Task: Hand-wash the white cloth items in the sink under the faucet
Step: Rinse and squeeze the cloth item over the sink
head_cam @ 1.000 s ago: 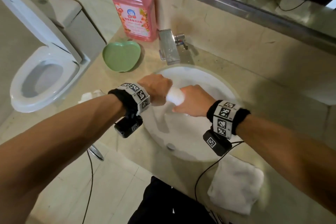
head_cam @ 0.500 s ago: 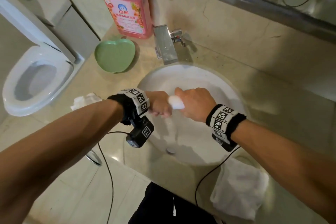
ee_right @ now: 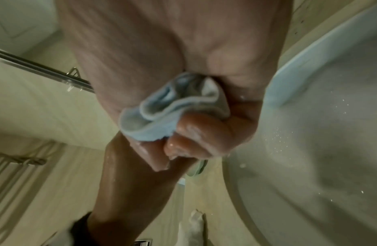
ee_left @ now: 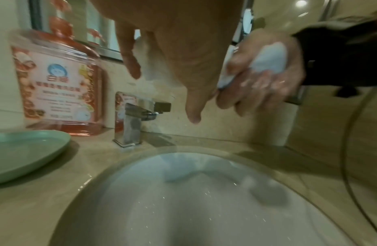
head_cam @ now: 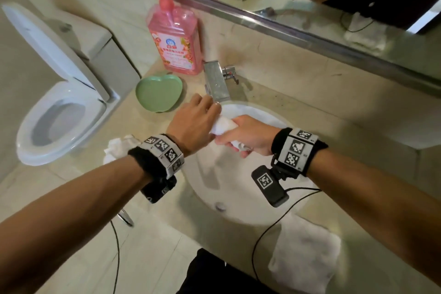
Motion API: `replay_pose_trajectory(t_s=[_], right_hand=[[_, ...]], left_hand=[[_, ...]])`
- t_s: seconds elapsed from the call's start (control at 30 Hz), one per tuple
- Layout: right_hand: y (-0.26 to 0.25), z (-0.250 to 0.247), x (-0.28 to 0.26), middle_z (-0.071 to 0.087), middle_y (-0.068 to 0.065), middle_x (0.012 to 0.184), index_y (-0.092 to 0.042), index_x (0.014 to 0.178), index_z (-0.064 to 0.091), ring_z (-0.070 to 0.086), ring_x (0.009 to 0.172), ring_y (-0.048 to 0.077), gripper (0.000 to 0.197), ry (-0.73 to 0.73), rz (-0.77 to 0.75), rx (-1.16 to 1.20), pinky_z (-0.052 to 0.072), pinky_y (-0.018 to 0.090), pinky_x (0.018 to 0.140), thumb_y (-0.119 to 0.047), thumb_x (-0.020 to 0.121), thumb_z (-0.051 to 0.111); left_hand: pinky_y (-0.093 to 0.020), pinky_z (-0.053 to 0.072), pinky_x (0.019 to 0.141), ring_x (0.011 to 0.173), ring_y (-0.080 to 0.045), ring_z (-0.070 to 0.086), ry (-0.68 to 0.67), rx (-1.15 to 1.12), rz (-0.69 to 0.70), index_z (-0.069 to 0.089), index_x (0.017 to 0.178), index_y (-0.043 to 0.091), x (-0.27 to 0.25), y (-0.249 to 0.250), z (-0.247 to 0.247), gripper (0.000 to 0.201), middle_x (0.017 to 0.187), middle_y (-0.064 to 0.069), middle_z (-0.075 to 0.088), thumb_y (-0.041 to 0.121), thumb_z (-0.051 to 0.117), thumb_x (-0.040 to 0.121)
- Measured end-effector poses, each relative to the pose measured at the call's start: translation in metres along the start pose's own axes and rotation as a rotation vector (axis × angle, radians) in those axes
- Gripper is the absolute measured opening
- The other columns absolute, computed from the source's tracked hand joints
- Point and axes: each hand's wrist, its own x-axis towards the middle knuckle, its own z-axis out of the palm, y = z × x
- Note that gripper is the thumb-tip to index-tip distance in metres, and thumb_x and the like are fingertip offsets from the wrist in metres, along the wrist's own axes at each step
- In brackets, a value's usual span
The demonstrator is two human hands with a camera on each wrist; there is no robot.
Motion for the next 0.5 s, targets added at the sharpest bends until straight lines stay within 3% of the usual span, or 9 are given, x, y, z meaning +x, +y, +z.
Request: replay_pose_trajectory(t_s=[0.07,0.17,0.23,0.33,0.43,0.5], right_hand=[[-0.005,0.003,-0.007,0.056,-0.003,0.063,-0.014,0.094,0.063,0.046,0.049,0.009,0.024,-0.051,0.017,0.058,0.031,0.021,0.039,-0.012,0.079,0.081],[-0.009,0.003,-0.018,0.052,0.004,0.084,-0.016,0.098,0.061,0.043,0.052,0.009,0.033,-0.105,0.017,0.053,0.027,0.021,0.038,-0.01,0.076,0.085],[-0.009,0.004,-0.024,0.054,0.002,0.082,-0.016,0.097,0.06,0.043,0.051,0.009,0.035,-0.082,0.0,-0.007,0.028,0.021,0.039,-0.011,0.074,0.086],[-0.005,0.008,-0.027,0.055,-0.009,0.055,-0.018,0.079,0.059,0.047,0.042,0.008,0.03,0.074,-0.085,-0.198,0.033,0.023,0.042,-0.02,0.07,0.087],[0.0,0.011,-0.024,0.061,-0.008,0.061,-0.024,0.075,0.06,0.058,0.046,0.008,0.029,0.238,-0.154,-0.433,0.04,0.022,0.043,-0.032,0.067,0.086],[0.007,0.01,-0.021,0.062,-0.01,0.069,-0.028,0.073,0.056,0.062,0.059,0.011,0.027,0.3,-0.192,-0.664,0.038,0.018,0.047,-0.036,0.072,0.081]], left_hand=[[-0.037,0.045,0.056,0.077,-0.032,0.057,0.022,-0.006,0.012,0.063,0.095,0.006,0.006,-0.003,-0.01,0.029,0.091,-0.013,0.061,0.022,0.071,0.073],[-0.036,0.04,0.051,0.072,-0.034,0.058,-0.019,-0.074,0.066,0.059,0.095,0.006,0.01,-0.005,-0.019,0.026,0.089,-0.012,0.059,0.013,0.067,0.071],[-0.032,0.034,0.053,0.068,-0.034,0.061,-0.064,-0.116,0.106,0.057,0.099,0.008,0.012,-0.008,-0.023,0.03,0.088,-0.01,0.062,0.01,0.065,0.071],[-0.032,0.034,0.058,0.074,-0.036,0.064,-0.137,-0.161,0.088,0.055,0.11,0.017,0.014,-0.007,-0.028,0.039,0.089,-0.01,0.068,0.018,0.066,0.073],[-0.031,0.038,0.062,0.08,-0.034,0.066,-0.244,-0.241,0.0,0.056,0.111,0.021,0.012,0.0,-0.025,0.037,0.088,-0.008,0.069,0.022,0.064,0.075],[-0.032,0.046,0.066,0.087,-0.031,0.067,-0.331,-0.303,-0.052,0.061,0.11,0.021,0.011,0.008,-0.02,0.033,0.093,-0.006,0.071,0.02,0.065,0.077]])
